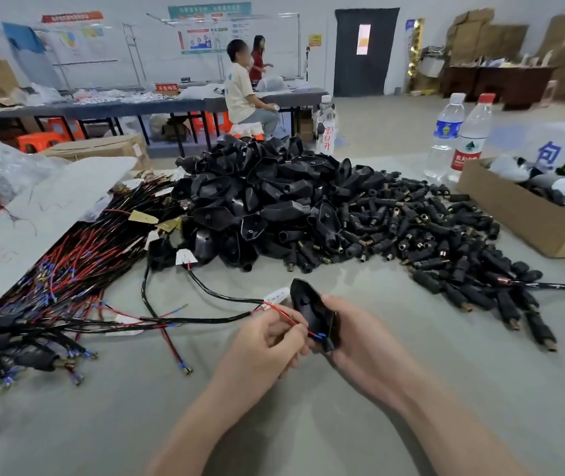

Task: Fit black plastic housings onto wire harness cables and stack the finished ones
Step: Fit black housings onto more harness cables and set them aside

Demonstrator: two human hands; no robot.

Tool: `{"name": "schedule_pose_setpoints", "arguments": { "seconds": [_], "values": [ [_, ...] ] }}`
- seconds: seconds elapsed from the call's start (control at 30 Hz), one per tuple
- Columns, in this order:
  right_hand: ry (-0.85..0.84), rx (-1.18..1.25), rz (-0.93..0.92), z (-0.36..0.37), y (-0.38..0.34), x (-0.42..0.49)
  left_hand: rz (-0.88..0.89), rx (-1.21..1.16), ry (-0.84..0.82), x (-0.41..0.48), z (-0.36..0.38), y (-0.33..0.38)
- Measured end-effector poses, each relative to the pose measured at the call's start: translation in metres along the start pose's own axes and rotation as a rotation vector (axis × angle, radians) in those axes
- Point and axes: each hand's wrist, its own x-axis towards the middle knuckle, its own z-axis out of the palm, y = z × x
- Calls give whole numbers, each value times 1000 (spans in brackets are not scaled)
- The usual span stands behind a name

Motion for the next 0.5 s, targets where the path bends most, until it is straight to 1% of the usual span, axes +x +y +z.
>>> {"name": "schedule_pose_setpoints", "arguments": {
  "seconds": [0.1, 0.23, 0.33, 0.4, 0.5],
  "values": [
    [-36, -59, -26, 2, -2, -4, 3, 29, -45, -1, -3, 0],
    [13, -78, -64, 6, 1, -8, 21, 69, -50, -4, -3, -1],
    [18, -107, -69, 9, 3, -11, 29, 101, -42, -5, -1, -2],
    [-15, -70, -54, 10, 3, -12, 16, 111, -1, -5, -3, -4],
    [-93, 37, -27, 8, 4, -10, 23, 148, 106, -4, -5, -6]
  ]
}}
